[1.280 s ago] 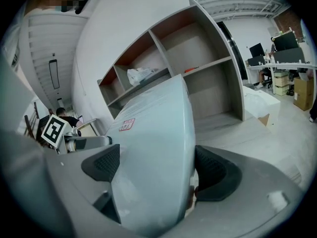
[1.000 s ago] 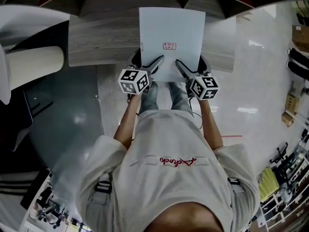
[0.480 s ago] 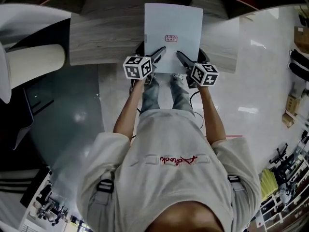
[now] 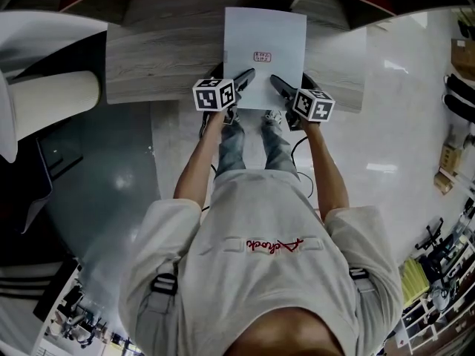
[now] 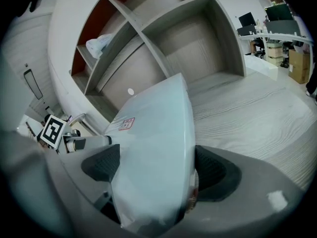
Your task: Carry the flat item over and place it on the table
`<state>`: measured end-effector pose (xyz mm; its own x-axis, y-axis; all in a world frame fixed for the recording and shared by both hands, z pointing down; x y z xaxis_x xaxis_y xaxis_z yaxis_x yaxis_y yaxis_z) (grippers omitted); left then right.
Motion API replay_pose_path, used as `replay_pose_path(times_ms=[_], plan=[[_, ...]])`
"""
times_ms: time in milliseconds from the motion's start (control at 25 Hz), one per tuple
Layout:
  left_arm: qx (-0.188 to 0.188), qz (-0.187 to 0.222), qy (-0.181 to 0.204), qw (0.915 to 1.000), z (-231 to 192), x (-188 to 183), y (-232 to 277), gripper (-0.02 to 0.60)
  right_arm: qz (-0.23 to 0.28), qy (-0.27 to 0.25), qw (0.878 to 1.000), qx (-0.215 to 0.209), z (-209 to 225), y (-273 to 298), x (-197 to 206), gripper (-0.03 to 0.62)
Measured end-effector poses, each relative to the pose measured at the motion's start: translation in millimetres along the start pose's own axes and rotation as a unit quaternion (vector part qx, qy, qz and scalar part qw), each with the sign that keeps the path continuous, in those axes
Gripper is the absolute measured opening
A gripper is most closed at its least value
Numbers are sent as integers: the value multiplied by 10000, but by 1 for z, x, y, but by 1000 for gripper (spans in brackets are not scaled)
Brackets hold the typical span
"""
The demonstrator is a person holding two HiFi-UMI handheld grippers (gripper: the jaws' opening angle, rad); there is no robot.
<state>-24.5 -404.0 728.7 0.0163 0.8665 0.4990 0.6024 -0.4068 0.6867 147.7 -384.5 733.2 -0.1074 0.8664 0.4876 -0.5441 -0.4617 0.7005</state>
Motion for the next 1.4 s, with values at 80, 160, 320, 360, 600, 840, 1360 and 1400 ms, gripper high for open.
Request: replay_pose_path(times_ms=[80,160,320,360,600,840,1360,1400], plan=[[10,-39,-57,10000,-3,1,3,463,-50,-1,10000,21,2,3,-1,488],[23,-77,-124,9999,-5,2,6,463,-107,4,9999,45,4,5,0,488],[59,-215,-332,9992,-8,7,13,463,-209,15,9997,100,8,9,1,488],[66,-249,-368,9990,-9,8,14,463,-228,28,9997,107,9,9,1,488],[99,-336,-377,9987,-11,8,16,466,-259,75,9996,126,10,11,2,491],[180,-370,-449,9981,-11,8,17,468,-291,95,9994,132,11,11,2,494],[-75,65,510,9987,-9,-6,-23,430,242,-449,9984,225,6,-22,-16,394],[-116,152,594,9981,-7,-10,-27,422,279,-497,9980,264,6,-25,-19,390]])
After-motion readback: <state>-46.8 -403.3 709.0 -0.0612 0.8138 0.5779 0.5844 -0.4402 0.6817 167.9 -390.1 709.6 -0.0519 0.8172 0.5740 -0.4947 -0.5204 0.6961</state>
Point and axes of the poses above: the fingertips, and each gripper's own axes: y forward along the fingers, z to its right, x out of its underside, the point moved 3 cm from there along -y, backward along the fingers, and after that the axes turned 9 degrees about -z, right-handed, at the moved point
